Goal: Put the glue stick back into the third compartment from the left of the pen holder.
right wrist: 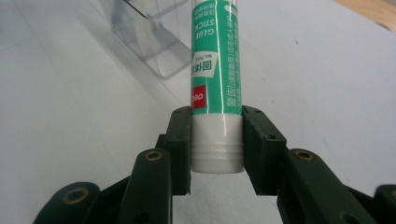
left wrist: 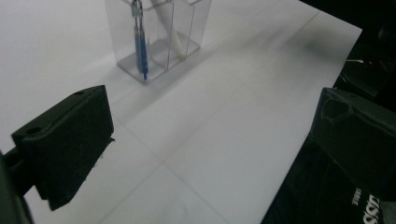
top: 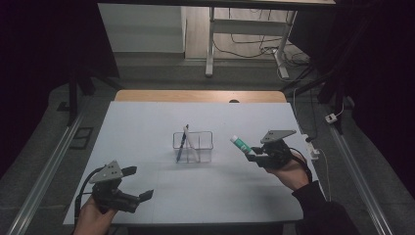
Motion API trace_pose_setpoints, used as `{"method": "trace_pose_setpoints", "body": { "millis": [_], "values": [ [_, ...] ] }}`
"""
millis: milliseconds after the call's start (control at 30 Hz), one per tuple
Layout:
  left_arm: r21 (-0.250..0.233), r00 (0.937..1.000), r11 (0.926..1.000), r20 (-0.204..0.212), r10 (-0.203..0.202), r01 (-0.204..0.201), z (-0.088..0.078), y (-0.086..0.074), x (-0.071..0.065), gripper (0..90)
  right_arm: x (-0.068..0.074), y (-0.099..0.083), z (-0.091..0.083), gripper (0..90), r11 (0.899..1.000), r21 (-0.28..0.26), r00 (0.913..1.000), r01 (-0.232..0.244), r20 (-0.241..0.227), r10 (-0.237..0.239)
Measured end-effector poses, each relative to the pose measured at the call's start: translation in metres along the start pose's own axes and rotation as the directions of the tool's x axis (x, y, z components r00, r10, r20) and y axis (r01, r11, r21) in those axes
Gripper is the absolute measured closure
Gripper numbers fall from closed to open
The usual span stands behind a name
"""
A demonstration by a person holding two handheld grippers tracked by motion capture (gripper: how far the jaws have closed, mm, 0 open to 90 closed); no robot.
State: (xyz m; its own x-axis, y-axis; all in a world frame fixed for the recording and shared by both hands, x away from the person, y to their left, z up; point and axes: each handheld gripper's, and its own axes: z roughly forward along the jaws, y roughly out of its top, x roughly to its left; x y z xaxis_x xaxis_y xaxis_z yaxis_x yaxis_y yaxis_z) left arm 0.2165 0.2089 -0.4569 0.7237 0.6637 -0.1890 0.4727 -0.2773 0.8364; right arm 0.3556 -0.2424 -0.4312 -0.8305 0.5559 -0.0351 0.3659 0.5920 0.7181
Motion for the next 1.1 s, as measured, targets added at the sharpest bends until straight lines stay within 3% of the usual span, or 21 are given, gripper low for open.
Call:
{"method": "trace_pose_setpoints", "body": {
  "millis": [267, 567, 933, 1100],
  "values": [
    [-0.005, 0.9963, 0.9982, 0.061, 0.061, -0.06, 0.024, 0.025, -0.008, 0.0, 0.015, 0.012, -0.004, 65.6, 0.998, -0.048, 0.9973, 0.049, -0.052, -0.051],
    [-0.015, 0.9868, 0.9904, 0.085, 0.138, -0.137, 0.048, 0.051, -0.016, 0.0, 0.029, 0.022, -0.007, 65.6, 0.991, -0.097, 0.991, 0.087, -0.093, -0.096],
    [-0.056, 0.972, 0.9869, 0.173, 0.159, -0.151, 0.072, 0.076, -0.016, 0.0, 0.044, 0.03, -0.006, 65.6, 0.984, -0.143, 0.9842, 0.106, -0.126, -0.125],
    [-0.05, 0.9651, 0.9792, 0.167, 0.202, -0.197, 0.08, 0.085, -0.017, 0.0, 0.049, 0.032, -0.005, 65.6, 0.983, -0.147, 0.9789, 0.108, -0.157, -0.131]
  ]
}}
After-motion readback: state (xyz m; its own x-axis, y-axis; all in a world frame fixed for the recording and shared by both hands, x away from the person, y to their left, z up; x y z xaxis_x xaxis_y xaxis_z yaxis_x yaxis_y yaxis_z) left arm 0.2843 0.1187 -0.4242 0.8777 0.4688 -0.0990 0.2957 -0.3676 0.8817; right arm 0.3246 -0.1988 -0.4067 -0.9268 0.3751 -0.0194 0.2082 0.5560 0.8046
